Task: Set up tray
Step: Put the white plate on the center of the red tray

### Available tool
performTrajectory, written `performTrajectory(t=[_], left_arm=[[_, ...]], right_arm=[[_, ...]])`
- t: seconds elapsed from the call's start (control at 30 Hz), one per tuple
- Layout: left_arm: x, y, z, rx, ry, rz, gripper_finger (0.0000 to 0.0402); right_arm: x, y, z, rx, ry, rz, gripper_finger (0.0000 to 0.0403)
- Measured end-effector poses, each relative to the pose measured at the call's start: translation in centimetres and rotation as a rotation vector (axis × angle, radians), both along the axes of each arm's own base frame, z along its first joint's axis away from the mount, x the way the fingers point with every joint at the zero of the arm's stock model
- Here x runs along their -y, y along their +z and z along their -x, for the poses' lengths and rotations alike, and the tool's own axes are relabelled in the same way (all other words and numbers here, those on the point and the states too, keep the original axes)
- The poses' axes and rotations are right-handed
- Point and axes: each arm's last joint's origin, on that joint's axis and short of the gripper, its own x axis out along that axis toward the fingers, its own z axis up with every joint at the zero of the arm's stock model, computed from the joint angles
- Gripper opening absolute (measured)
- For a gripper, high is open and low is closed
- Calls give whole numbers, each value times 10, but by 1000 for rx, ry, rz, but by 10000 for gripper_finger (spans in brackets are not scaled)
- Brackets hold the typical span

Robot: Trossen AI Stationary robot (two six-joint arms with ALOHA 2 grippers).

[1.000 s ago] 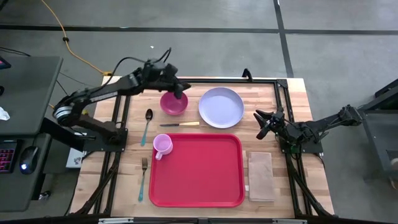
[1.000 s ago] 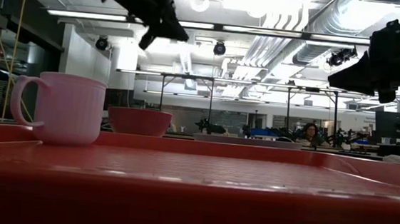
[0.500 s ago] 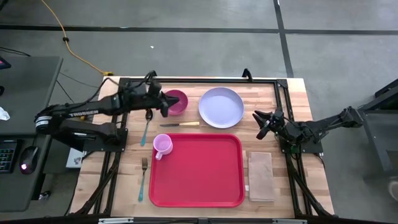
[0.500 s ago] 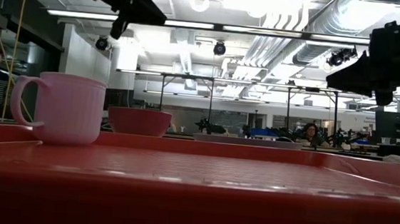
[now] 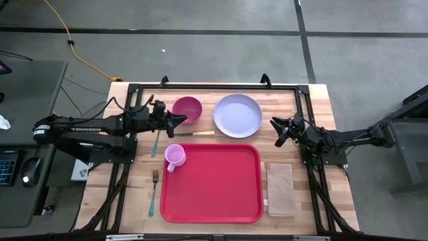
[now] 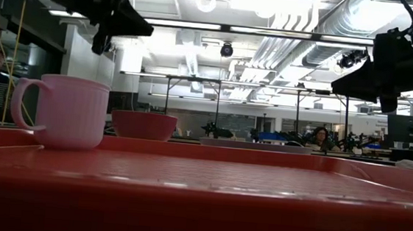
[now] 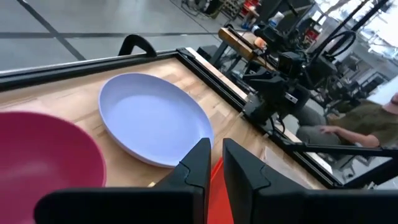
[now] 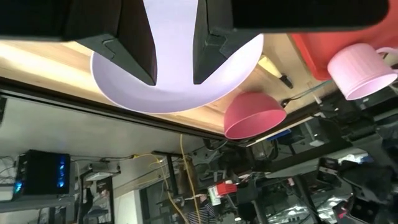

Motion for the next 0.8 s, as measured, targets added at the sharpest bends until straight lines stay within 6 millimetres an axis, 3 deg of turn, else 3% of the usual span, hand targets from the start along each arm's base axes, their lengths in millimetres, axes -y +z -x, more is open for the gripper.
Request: performTrajectory(t=[0.43, 0.8], left_arm=[[2, -41, 9, 62, -23, 24, 74], [7, -57, 15, 136, -53, 36, 74]], right_arm=[[8, 0, -1, -1, 37, -16, 83], [10, 1, 0, 10, 18, -20, 83]])
